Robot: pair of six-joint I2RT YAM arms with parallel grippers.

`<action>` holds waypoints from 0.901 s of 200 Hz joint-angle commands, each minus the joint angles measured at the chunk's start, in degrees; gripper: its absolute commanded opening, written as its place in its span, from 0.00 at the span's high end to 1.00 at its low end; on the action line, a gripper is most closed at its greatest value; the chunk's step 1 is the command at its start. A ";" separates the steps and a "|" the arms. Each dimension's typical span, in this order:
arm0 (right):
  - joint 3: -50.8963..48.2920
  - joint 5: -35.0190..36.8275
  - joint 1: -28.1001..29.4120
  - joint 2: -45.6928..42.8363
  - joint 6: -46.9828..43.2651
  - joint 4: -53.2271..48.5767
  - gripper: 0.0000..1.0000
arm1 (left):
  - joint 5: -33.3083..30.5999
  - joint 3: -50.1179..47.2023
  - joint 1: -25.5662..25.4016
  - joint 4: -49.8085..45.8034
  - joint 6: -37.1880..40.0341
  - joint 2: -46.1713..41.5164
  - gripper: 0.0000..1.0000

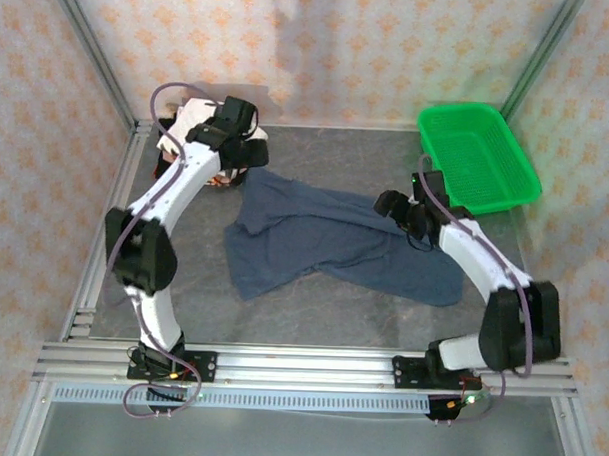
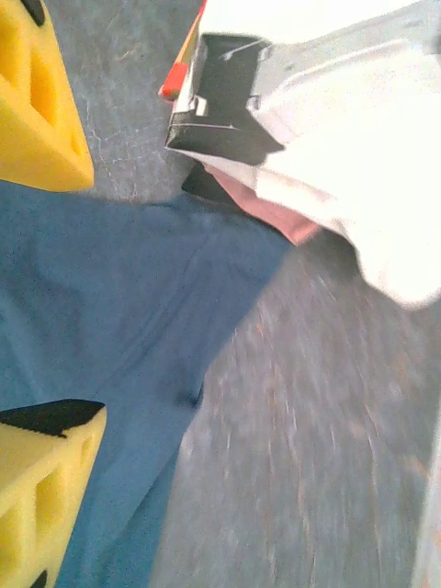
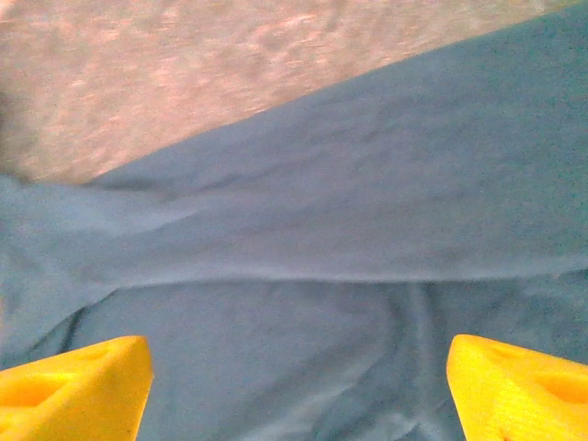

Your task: Fold and stack the t-shirts

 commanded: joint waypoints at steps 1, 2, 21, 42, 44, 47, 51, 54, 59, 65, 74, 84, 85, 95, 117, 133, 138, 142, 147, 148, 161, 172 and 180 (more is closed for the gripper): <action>-3.24 -3.18 1.34 -6.80 -1.18 0.87 0.00 | -4.89 -5.67 -4.64 -5.08 8.89 -3.20 0.37; -3.39 -3.22 1.40 -7.12 -1.15 0.91 0.00 | -5.01 -5.94 -4.82 -5.11 9.04 -3.36 0.37; -5.60 -5.16 1.62 -12.67 -0.16 1.29 0.01 | -7.30 -10.07 -8.31 -5.49 12.49 -4.29 0.37; -7.58 -6.78 1.85 -16.44 1.05 1.57 0.01 | -11.48 -13.65 -12.32 -4.60 15.06 -3.05 0.38; -7.68 -6.86 1.89 -16.79 1.11 1.50 0.01 | -11.91 -13.85 -12.54 -4.59 15.18 -2.77 0.38; -7.88 -6.94 1.97 -17.15 1.23 1.42 0.01 | -12.40 -14.07 -12.83 -4.55 15.05 -2.29 0.38; -8.14 -6.91 2.06 -17.55 1.39 1.31 0.01 | -12.89 -14.26 -13.17 -4.60 15.00 -1.64 0.39; -8.36 -6.99 2.15 -17.85 1.49 1.21 0.01 | -13.37 -14.43 -13.40 -4.57 14.96 -1.24 0.39; -8.64 -7.33 2.24 -18.11 1.71 1.20 0.01 | -13.96 -14.63 -13.78 -4.46 14.90 -0.43 0.40; -8.95 -7.79 2.33 -18.33 1.86 1.22 0.01 | -14.62 -15.04 -14.16 -4.02 15.02 0.41 0.41; -9.23 -8.25 2.74 -18.43 2.07 1.13 0.01 | -15.15 -15.71 -14.88 -2.95 15.33 1.59 0.43; -9.40 -8.29 3.31 -18.41 2.19 0.85 0.01 | -15.60 -15.92 -15.67 -2.29 15.68 3.31 0.45; -9.41 -8.28 3.35 -18.42 2.20 0.86 0.01 | -15.64 -15.90 -15.74 -2.26 15.73 3.54 0.45; -9.55 -8.18 3.58 -18.35 2.27 0.72 0.01 | -16.21 -15.30 -16.58 -2.26 15.93 5.30 0.50; -9.68 -8.27 3.70 -18.43 2.42 0.55 0.01 | -17.99 -14.01 -17.89 -1.97 16.38 10.31 0.56; -9.55 -8.44 3.66 -18.43 2.42 0.40 0.01 | -19.00 -12.84 -18.13 -1.77 16.76 13.15 0.58; -9.51 -8.51 3.74 -18.43 2.32 0.26 0.01 | -19.26 -12.51 -18.21 -1.67 16.82 13.86 0.58; -9.46 -8.48 3.74 -18.43 2.33 0.24 0.01 | -19.49 -12.28 -18.22 -1.46 16.92 14.39 0.59; -9.48 -8.39 3.67 -18.51 2.34 0.14 0.01 | -19.63 -11.90 -18.31 -1.31 17.01 15.05 0.59; -9.49 -8.37 3.71 -18.52 2.36 0.06 0.01 | -19.68 -11.78 -18.33 -1.29 17.01 15.16 0.59; -9.59 -8.35 3.72 -18.63 2.33 -0.02 0.01 | -20.36 -10.97 -18.36 -0.56 17.26 16.64 0.59; -9.68 -8.44 3.71 -18.70 2.40 0.06 0.01 | -22.02 -10.09 -18.40 -0.15 17.40 17.79 0.60; -9.68 -8.62 3.71 -18.77 2.49 0.06 0.01 | -22.82 -9.39 -18.40 -0.05 17.45 18.42 0.60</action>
